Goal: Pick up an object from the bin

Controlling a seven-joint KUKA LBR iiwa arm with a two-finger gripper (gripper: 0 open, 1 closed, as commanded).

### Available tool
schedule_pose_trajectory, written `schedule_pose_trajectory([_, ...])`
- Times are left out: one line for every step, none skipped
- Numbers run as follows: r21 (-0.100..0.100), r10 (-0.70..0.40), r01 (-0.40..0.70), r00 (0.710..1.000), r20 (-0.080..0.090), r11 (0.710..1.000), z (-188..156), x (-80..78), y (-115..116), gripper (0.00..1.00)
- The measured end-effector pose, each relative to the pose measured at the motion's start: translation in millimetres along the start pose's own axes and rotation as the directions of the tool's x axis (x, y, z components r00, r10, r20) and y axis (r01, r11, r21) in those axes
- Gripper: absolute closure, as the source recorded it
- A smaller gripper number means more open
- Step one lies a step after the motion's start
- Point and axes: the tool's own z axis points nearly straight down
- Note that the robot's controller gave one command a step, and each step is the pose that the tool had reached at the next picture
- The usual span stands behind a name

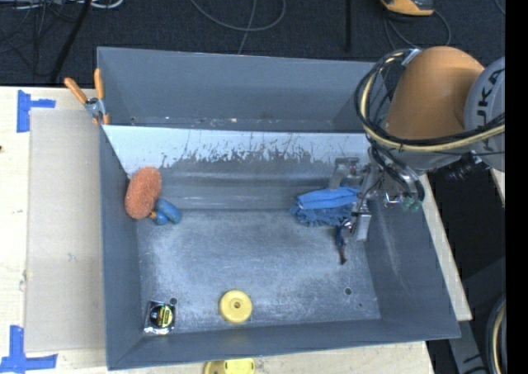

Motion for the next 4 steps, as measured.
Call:
schedule_pose_trajectory([0.001, -0.002, 0.002, 1.000, 0.008, 1.000, -5.0, -1.3, 0.4, 0.00])
schedule_pose_trajectory([0.000, 0.111, -0.111, 0.994, 0.010, 0.994, 54.0, -15.1, -10.0, 0.00])
schedule_pose_trajectory([-0.001, 0.146, -0.146, 0.989, 0.006, 0.989, 49.6, -24.7, -41.6, 0.00])
schedule_pose_trajectory([-0.001, 0.263, -0.263, 0.965, 0.009, 0.965, 34.7, -25.1, -30.4, 0.00])
